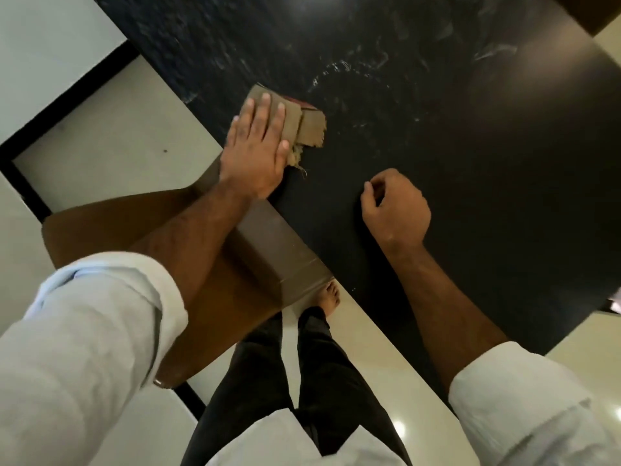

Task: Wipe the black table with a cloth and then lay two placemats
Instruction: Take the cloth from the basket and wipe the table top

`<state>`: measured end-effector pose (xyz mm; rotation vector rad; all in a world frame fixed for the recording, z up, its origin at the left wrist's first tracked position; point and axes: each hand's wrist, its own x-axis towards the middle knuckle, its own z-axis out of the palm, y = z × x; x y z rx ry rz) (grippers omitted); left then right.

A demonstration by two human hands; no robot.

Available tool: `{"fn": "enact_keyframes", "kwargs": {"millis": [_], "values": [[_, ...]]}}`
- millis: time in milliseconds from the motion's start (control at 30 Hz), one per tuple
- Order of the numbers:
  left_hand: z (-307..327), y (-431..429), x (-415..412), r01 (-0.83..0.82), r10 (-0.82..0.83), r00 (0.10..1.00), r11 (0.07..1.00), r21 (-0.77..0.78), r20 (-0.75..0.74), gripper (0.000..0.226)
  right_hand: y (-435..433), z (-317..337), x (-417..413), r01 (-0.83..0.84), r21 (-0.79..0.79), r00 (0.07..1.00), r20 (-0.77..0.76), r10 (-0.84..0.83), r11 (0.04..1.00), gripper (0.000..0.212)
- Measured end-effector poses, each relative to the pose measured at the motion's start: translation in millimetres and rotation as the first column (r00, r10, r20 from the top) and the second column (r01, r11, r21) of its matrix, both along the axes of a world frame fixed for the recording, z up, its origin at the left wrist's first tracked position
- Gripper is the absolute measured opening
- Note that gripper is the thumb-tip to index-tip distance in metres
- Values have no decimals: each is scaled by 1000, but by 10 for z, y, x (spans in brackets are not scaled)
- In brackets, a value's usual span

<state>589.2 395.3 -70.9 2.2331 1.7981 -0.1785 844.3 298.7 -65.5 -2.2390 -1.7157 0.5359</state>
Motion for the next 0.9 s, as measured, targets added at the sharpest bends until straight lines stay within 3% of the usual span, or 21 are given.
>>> {"fn": "enact_keyframes", "kwargs": {"millis": [67,267,367,533,767,900], "values": [[2,-27,76,-22,22,1000,1000,16,6,73,11,-15,-27,-49,19,998,25,49,999,15],[-9,-737,134,276,-276,961,961,-11,-19,73,87,-136,-189,-230,94,958,197,208,969,34],[-27,-399,-44,220,-219,975,975,20,-32,73,97,-253,-249,-281,110,929,280,242,953,45],[5,16,12,-28,29,999,998,58,-22,73,135,-273,-288,-238,122,919,349,182,964,56],[9,-951,212,288,-289,956,957,-16,-43,76,264,-267,-137,-132,105,920,384,82,986,54],[-50,-332,-12,222,-221,974,975,23,-40,77,218,-309,-114,-98,152,934,355,38,984,50]]}}
